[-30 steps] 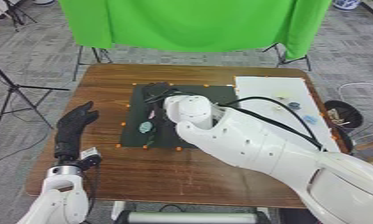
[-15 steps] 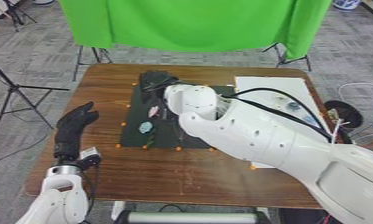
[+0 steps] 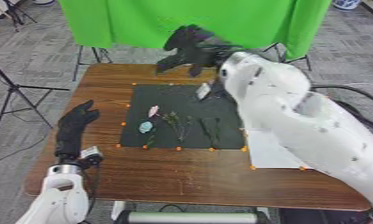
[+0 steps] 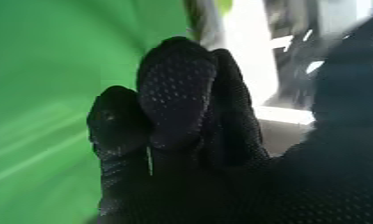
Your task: Arrange flowers
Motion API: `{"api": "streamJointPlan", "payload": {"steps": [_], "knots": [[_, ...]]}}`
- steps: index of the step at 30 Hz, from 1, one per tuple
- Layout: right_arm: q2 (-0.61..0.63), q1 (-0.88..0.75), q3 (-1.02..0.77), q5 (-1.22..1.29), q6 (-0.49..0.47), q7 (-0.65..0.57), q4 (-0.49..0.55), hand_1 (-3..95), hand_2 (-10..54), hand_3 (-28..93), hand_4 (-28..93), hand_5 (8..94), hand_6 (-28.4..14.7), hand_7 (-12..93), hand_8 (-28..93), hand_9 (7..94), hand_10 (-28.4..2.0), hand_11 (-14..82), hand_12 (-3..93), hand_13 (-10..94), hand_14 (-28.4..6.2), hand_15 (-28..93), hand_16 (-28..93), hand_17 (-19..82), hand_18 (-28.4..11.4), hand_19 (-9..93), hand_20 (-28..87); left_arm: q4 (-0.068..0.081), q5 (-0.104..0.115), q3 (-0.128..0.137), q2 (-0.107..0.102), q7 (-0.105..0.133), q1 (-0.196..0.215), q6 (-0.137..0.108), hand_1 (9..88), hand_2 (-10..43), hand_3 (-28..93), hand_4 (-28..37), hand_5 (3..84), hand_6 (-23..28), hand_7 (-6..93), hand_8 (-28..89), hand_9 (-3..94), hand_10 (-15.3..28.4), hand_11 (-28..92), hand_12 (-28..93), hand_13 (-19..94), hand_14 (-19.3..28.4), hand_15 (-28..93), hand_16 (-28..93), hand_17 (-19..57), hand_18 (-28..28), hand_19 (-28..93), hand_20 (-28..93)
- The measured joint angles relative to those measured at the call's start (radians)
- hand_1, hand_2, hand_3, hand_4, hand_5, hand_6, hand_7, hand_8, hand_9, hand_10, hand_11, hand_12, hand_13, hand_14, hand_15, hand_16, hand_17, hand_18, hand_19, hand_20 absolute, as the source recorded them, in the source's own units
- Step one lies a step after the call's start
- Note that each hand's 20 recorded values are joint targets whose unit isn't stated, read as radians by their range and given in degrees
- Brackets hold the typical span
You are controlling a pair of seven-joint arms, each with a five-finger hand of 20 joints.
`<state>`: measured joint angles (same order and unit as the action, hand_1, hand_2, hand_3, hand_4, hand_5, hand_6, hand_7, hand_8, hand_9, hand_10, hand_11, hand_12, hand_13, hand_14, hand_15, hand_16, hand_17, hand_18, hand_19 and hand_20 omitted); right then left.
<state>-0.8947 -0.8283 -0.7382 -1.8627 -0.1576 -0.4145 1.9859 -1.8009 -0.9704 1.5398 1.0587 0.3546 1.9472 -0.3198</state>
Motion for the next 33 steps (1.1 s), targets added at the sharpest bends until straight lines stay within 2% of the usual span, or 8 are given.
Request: {"api": "streamJointPlan", "payload": {"steps": [3,5,8,12,21,25,29,33], "knots": [[0.151,-0.131,-0.153,-0.002,0.005,-0.045,0.112,17.8,-9.5,59,-12,50.3,-5.4,6,-5,59.0,-18.0,7.9,16.8,83,-7.7,59,27,55,-17.7,93,48,-0.015,0.0,0.025,0.006,0.007,0.025,-0.001,24.0,-9.5,69,-28.3,48.5,0.5,16.5,-10,51.7,13.3,21,9,40,16.5,22,-3,4.4,11.9,7,15],[0.237,-0.231,-0.248,0.002,0.009,-0.094,0.153,18.1,-9.5,59,-12,49.8,-5.4,6,-5,58.9,-18.2,7.9,16.9,83,-7.8,59,27,55,-17.8,93,49,-0.015,0.001,0.027,0.01,0.015,0.031,-0.004,24.0,-9.5,69,-28.3,48.6,0.5,16.4,-10,51.7,13.3,21,9,40,16.6,22,-3,4.4,11.9,7,15],[0.303,-0.387,-0.394,0.0,0.043,-0.148,0.149,18.7,-9.5,58,-13,49.4,-4.6,6,-5,58.9,-17.7,8.0,17.1,83,-7.9,59,27,55,-17.9,93,49,-0.011,0.002,0.022,0.021,0.023,0.031,-0.004,24.0,-9.5,69,-28.3,48.6,0.4,16.5,-10,51.6,13.3,21,9,40,16.6,22,-3,4.4,11.9,7,15],[0.296,-0.578,-0.591,-0.04,0.08,-0.158,0.084,19.2,-9.5,59,-13,50.2,-3.4,7,-5,59.9,-17.3,8.3,17.2,83,-7.9,59,27,55,-18.0,93,49,-0.008,0.002,0.013,0.031,0.024,0.031,-0.003,24.1,-9.5,69,-28.3,48.7,0.3,16.5,-10,51.7,13.3,21,10,40,16.6,22,-3,4.4,11.9,7,15],[0.263,-0.971,-0.973,-0.1,0.039,-0.212,0.014,22.9,-9.5,61,-15,53.9,-1.5,10,-7,66.9,-14.9,10.9,17.6,84,-7.8,60,26,55,-17.9,93,49,-0.005,-0.003,-0.003,0.041,0.022,0.029,-0.001,23.9,-9.5,69,-28.3,48.7,0.3,16.6,-10,51.6,13.2,21,10,40,16.6,22,-3,4.5,11.8,7,15],[0.273,-1.049,-0.988,-0.108,0.044,-0.236,-0.056,23.9,-9.5,62,-15,54.3,-1.4,11,-7,67.8,-14.7,11.7,17.6,85,-7.4,60,26,56,-17.5,93,49,-0.005,-0.006,-0.003,0.051,0.021,0.033,-0.001,23.9,-9.5,69,-28.3,48.6,0.4,16.3,-10,51.6,13.2,21,10,40,16.6,22,-3,4.5,11.8,7,15],[0.274,-1.056,-0.921,-0.112,0.061,-0.25,-0.114,24.5,-9.5,63,-16,54.3,-1.3,11,-7,68.5,-14.5,12.5,17.5,85,-7.2,60,26,56,-17.2,93,49,-0.008,-0.008,-0.003,0.061,0.021,0.04,-0.001,24.0,-9.5,69,-28.3,48.6,0.4,16.3,-10,51.6,13.2,21,10,40,16.6,22,-3,4.5,11.8,7,15],[0.267,-1.036,-0.86,-0.115,0.078,-0.253,-0.129,24.5,-9.5,63,-17,54.3,-1.3,12,-7,68.6,-14.4,12.6,17.4,85,-6.8,60,26,57,-17.1,93,50,-0.009,-0.01,-0.002,0.062,0.019,0.04,-0.001,24.0,-9.5,69,-28.3,48.6,0.3,16.3,-10,51.7,13.2,21,10,40,16.6,22,-3,4.5,11.8,7,15]]}}
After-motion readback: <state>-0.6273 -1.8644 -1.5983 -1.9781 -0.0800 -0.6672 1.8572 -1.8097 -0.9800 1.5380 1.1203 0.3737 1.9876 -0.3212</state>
